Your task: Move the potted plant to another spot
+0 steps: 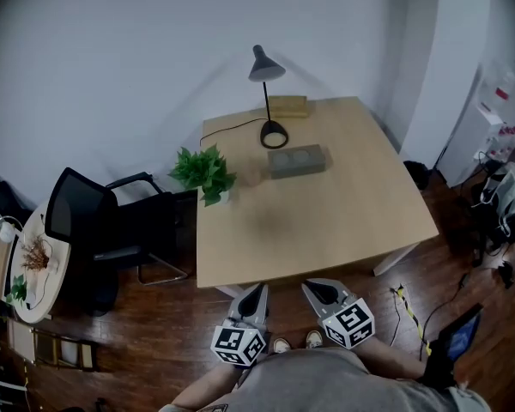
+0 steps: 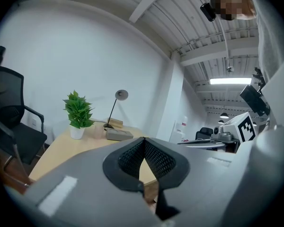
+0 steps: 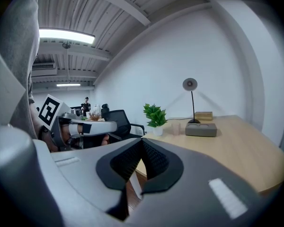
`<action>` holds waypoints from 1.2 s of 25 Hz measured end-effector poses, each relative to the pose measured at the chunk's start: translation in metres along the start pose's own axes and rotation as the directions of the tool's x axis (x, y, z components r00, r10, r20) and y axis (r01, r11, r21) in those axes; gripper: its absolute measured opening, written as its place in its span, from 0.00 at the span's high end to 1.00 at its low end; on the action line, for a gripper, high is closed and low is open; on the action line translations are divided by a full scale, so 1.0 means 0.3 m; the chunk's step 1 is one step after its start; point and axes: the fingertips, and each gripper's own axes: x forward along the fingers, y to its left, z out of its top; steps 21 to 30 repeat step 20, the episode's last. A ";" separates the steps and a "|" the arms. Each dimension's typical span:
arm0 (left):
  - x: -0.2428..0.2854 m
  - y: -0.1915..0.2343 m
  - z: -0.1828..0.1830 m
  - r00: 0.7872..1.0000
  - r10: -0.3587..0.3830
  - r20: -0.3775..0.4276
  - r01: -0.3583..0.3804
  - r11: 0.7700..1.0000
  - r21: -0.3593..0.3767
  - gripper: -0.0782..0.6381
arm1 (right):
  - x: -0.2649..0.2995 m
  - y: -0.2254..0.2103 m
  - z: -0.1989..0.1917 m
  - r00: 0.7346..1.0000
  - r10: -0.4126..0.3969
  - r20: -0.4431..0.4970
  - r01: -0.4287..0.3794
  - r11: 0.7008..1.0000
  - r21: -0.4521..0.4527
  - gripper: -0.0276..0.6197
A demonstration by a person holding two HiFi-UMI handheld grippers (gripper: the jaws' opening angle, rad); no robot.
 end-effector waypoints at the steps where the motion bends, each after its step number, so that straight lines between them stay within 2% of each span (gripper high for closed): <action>1: -0.002 0.000 0.000 1.000 -0.002 0.001 0.002 1.000 -0.001 0.90 | 0.001 0.001 0.001 1.000 -0.002 0.001 0.002 1.000 -0.002 0.95; 14: -0.037 0.013 -0.005 1.000 -0.006 -0.007 0.006 1.000 -0.020 0.90 | 0.023 0.030 0.007 1.000 -0.005 -0.009 0.005 1.000 -0.005 0.95; 20: -0.024 0.060 0.007 0.998 0.048 0.038 -0.047 0.999 -0.025 0.90 | 0.085 0.016 0.036 0.999 0.046 -0.001 -0.046 0.998 -0.049 0.95; 30: -0.024 0.060 0.007 0.998 0.048 0.038 -0.047 0.999 -0.025 0.90 | 0.085 0.016 0.036 0.999 0.046 -0.001 -0.046 0.998 -0.049 0.95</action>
